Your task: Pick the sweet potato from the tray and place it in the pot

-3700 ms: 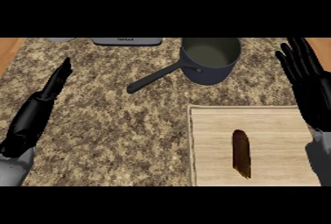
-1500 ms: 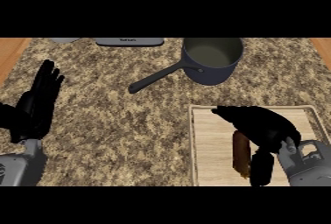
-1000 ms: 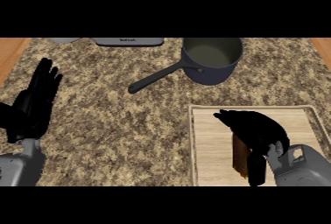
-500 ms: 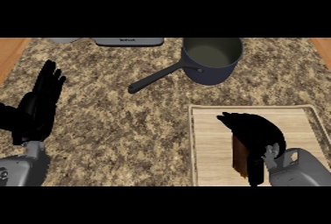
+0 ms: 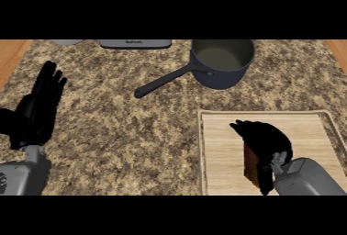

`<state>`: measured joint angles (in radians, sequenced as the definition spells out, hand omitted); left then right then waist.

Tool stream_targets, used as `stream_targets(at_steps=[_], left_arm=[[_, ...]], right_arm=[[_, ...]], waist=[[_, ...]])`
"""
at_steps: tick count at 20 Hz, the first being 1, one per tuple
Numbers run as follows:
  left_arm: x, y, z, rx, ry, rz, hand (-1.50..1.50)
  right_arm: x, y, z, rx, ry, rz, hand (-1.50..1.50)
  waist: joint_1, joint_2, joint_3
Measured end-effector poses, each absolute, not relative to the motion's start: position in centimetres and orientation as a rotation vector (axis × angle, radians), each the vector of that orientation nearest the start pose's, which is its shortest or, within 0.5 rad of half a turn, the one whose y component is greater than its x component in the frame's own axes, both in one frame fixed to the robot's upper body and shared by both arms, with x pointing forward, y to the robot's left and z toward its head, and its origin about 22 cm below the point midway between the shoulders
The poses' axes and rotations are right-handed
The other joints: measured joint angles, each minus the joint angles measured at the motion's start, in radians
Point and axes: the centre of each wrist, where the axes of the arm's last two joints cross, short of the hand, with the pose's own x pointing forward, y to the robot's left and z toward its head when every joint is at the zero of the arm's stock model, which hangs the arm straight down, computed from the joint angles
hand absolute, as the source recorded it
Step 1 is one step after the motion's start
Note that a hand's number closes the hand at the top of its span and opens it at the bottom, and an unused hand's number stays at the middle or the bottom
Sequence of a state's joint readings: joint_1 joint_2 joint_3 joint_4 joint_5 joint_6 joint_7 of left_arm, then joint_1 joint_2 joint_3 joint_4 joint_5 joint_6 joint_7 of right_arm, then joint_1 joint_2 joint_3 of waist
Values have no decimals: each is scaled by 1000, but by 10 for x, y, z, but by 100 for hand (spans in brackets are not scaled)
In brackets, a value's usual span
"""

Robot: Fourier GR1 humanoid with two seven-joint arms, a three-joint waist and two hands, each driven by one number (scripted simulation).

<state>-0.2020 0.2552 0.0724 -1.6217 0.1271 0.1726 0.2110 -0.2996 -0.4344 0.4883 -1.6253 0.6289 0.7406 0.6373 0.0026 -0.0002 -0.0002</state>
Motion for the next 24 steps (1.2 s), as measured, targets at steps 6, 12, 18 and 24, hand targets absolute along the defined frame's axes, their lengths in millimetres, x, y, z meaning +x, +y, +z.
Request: stream_targets(at_steps=[6,12,18,24], left_arm=[[280,282,82,201,-1615,70,0],[285,274,84,204,-1613,70,0],[286,278,84,195,-1611,61,0],[290,271,84,178,-1614,46,0]], right_arm=[[272,-191,67,-615,-740,1710,150],[268,-196,56,-599,-768,1749,150],[243,-141,57,-509,-944,1778,150],[182,-39,64,-271,-1285,1786,150]], waist=[[0,-5,-4],[-3,-10,-8],[3,-11,-9],[29,-3,-2]])
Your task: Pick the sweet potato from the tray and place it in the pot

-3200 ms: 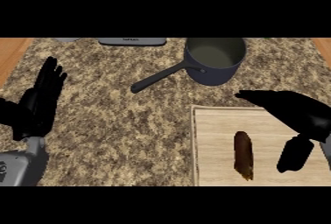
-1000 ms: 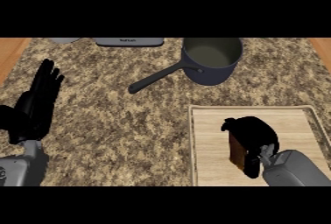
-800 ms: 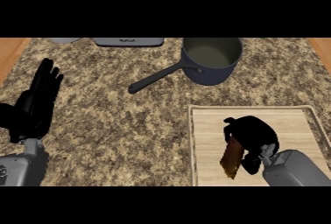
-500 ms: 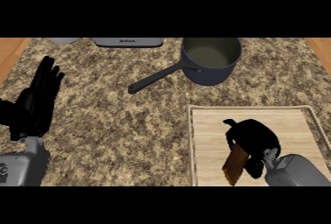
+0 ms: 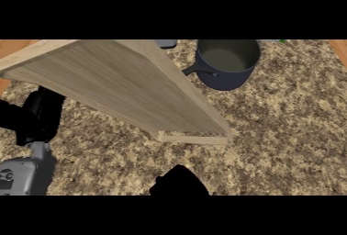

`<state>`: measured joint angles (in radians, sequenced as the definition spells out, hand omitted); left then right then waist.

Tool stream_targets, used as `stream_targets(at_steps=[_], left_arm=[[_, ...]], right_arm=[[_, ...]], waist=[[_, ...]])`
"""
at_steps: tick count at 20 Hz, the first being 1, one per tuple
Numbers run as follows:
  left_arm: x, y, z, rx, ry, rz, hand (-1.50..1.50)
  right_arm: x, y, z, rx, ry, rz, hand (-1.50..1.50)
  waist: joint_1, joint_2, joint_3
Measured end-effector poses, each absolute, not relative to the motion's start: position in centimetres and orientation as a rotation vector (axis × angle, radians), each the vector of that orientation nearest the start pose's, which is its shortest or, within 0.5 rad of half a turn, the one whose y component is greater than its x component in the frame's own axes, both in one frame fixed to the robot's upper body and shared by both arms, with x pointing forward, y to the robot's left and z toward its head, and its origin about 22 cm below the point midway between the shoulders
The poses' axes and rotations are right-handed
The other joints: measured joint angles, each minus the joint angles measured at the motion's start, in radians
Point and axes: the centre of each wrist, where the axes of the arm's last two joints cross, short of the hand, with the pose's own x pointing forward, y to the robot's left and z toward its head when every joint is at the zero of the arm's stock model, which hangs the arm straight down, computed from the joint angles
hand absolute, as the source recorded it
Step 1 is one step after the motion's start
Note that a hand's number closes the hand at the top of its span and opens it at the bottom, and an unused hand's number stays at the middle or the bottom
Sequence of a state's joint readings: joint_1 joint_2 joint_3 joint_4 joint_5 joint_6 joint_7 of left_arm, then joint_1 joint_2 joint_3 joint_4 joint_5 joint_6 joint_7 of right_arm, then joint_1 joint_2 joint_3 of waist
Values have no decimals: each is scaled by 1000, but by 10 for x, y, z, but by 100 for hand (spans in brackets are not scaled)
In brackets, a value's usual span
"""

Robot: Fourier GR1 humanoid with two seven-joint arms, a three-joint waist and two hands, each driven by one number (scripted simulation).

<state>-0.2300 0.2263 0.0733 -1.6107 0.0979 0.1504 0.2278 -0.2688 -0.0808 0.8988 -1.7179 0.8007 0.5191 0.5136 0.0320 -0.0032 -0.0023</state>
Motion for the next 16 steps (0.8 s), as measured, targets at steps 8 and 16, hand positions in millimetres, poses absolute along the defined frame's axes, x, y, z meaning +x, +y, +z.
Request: stream_targets(at_steps=[8,16], left_arm=[[288,273,82,186,-1613,52,0],[287,279,84,200,-1611,67,0]], right_arm=[[145,-8,81,-331,-1604,1481,150],[150,-9,138,-483,-1897,1006,150]], waist=[[-12,-2,2],[-22,-3,2]])
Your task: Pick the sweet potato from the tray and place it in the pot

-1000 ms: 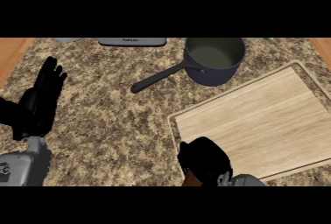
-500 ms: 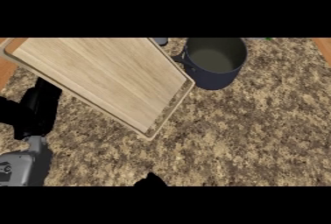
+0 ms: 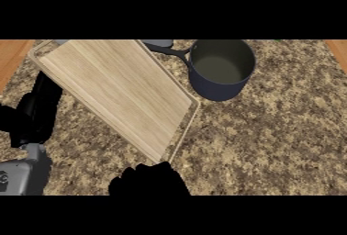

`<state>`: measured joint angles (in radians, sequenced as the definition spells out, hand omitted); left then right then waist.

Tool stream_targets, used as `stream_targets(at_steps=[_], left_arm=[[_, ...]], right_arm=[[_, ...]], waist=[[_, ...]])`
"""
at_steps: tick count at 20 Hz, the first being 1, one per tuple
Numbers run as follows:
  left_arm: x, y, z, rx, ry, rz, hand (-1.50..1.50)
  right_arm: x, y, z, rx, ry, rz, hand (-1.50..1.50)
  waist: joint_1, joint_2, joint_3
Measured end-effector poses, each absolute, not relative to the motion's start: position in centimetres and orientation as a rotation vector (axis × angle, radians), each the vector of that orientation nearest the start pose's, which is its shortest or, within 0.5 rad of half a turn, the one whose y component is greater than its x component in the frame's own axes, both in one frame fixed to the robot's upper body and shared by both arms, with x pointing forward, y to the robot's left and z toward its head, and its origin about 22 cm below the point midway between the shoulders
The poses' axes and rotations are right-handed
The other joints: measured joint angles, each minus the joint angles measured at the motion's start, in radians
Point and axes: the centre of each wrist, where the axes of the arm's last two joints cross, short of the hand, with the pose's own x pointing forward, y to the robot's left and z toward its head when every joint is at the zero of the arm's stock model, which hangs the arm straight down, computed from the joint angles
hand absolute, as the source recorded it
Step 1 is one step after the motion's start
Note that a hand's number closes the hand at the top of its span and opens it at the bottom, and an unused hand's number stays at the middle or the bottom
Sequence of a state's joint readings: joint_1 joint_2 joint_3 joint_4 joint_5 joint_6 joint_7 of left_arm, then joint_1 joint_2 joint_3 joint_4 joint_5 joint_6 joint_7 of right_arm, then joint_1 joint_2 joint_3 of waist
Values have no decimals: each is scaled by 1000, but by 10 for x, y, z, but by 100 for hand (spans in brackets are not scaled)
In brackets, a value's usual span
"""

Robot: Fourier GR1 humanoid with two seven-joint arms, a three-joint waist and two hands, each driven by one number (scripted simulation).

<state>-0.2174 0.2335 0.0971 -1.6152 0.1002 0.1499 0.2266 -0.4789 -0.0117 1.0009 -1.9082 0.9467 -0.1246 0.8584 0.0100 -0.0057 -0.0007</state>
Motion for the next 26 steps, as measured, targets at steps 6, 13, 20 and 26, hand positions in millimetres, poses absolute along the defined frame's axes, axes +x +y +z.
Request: stream_targets(at_steps=[6,13,20,26], left_arm=[[287,284,85,197,-1612,60,0],[285,284,85,201,-1610,62,0],[283,273,81,192,-1611,61,0],[284,272,84,194,-1617,59,0]], right_arm=[[176,-12,180,-562,-1946,816,150],[225,-30,200,-567,-1907,696,150],[288,-43,178,-538,-1859,614,150],[329,-58,156,-838,-1852,701,150]], waist=[[-2,3,0],[-4,6,0],[2,9,1],[4,10,0]])
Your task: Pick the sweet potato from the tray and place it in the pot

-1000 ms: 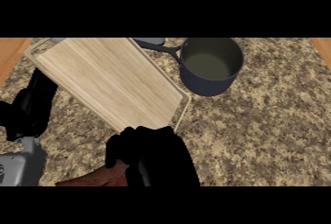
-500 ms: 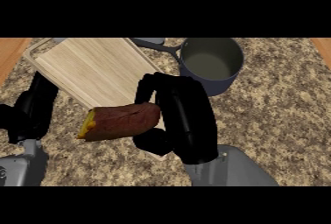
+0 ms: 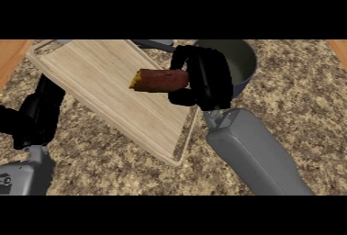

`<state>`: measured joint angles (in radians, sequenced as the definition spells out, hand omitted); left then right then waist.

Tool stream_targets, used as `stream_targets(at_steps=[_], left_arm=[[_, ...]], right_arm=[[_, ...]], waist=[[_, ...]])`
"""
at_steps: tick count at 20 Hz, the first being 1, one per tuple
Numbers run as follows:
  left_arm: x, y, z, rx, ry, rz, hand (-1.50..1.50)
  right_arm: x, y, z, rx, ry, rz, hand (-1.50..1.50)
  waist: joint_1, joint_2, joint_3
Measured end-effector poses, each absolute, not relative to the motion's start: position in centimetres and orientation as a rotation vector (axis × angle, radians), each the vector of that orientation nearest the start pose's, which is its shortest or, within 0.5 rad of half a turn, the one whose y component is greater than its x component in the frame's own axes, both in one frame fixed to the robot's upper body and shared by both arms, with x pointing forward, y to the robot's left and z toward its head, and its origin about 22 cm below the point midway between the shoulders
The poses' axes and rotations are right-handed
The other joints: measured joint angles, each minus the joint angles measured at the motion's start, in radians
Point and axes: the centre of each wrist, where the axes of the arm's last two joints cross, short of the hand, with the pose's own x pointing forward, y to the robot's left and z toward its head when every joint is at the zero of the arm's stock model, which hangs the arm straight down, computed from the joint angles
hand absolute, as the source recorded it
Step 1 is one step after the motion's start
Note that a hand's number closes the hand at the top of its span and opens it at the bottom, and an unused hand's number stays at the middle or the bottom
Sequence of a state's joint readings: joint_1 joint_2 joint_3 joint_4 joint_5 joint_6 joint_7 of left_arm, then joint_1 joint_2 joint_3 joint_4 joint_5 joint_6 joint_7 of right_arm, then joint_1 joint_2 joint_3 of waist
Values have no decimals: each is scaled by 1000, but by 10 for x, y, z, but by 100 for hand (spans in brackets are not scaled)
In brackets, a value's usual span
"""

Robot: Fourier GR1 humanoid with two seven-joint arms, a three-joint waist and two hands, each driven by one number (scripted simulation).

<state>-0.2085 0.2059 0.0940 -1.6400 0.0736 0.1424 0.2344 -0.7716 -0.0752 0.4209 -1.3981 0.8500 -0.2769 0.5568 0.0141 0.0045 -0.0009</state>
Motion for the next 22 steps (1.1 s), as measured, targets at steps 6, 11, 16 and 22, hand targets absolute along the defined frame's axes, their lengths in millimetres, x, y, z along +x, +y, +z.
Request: stream_targets(at_steps=[6,11,16,22], left_arm=[[282,273,86,188,-1624,47,0],[286,275,83,187,-1623,46,0],[291,271,86,177,-1625,43,0],[289,266,86,167,-1629,36,0]], right_arm=[[377,-70,130,-1020,-1792,763,150],[403,-77,101,-1002,-1735,791,150],[417,-88,79,-867,-1631,754,-150],[425,-100,71,-614,-1658,699,-150]], waist=[[8,2,1],[12,5,1],[18,8,1],[31,4,-1]])
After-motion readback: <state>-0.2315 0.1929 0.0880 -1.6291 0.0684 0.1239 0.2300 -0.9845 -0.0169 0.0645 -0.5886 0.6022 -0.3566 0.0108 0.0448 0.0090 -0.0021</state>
